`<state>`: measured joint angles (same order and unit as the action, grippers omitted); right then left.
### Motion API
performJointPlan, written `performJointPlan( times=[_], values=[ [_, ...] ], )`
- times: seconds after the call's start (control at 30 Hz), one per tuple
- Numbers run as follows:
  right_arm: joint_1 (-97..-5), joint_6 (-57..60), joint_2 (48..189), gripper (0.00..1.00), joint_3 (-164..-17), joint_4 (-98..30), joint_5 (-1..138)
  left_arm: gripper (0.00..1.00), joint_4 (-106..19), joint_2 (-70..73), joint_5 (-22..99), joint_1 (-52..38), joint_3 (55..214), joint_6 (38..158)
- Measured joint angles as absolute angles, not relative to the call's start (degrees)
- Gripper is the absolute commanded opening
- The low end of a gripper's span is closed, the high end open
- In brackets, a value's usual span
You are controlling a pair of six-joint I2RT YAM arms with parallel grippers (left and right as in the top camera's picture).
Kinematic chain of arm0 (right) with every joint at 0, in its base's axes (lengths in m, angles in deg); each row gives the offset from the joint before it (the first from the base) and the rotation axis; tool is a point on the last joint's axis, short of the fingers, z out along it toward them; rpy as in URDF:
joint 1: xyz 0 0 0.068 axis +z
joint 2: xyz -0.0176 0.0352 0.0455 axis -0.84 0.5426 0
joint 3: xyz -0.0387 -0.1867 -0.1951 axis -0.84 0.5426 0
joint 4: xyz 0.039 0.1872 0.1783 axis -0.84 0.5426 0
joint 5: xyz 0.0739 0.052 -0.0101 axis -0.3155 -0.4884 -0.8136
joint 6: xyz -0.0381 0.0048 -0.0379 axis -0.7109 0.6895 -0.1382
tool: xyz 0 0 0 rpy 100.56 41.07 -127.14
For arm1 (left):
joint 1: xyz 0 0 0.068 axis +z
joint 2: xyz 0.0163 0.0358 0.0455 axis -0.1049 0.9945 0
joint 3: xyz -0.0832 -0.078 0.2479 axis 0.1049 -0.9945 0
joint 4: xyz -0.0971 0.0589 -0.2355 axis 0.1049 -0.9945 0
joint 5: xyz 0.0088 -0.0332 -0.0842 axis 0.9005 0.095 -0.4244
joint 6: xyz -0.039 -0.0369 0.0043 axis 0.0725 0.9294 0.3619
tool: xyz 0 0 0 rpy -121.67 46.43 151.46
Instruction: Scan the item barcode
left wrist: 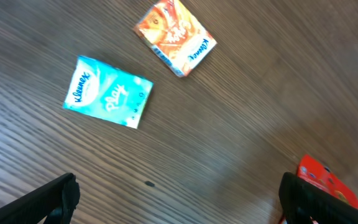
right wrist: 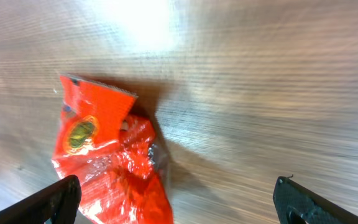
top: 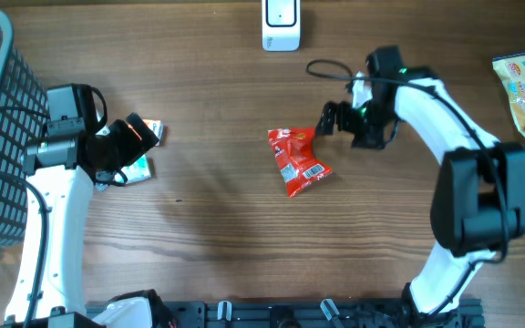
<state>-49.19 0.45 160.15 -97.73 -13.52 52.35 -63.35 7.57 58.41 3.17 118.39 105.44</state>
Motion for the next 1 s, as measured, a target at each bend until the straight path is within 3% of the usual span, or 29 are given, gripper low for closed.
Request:
performJointPlan(
  times=[0.07,0.1,0.17,0.2,0.23,0.6,1.0],
  values=[
    [-49.21,-1.92,158.23,0.87,-99.50,-13.06,53.37,1.00,-63.28,7.61,56.27,3.15,118.39,105.44],
    [-49.11,-3.27,157.15,0.59,-100.09,-13.09,53.13,1.00,-63.21,7.70,55.29,3.13,118.39,105.44],
    [-48.76,-5.26,156.02,0.23,-100.44,-13.13,52.00,1.00,-63.02,8.18,53.25,2.75,118.39,105.44],
    [-48.28,-5.96,155.65,0.10,-100.53,-13.11,51.17,1.00,-62.91,8.66,52.56,2.19,118.39,105.44],
    [-47.73,-6.37,155.62,0.04,-100.53,-13.13,50.73,1.00,-62.82,9.03,52.12,1.70,118.39,105.44],
    [-33.48,-7.03,156.19,0.04,-100.51,-18.13,49.20,1.00,-61.47,18.26,49.98,-5.44,118.39,105.44],
    [-35.51,-2.33,166.75,0.04,-97.14,-22.27,48.04,1.00,-61.73,19.59,49.95,-8.33,118.39,105.42]
  ],
)
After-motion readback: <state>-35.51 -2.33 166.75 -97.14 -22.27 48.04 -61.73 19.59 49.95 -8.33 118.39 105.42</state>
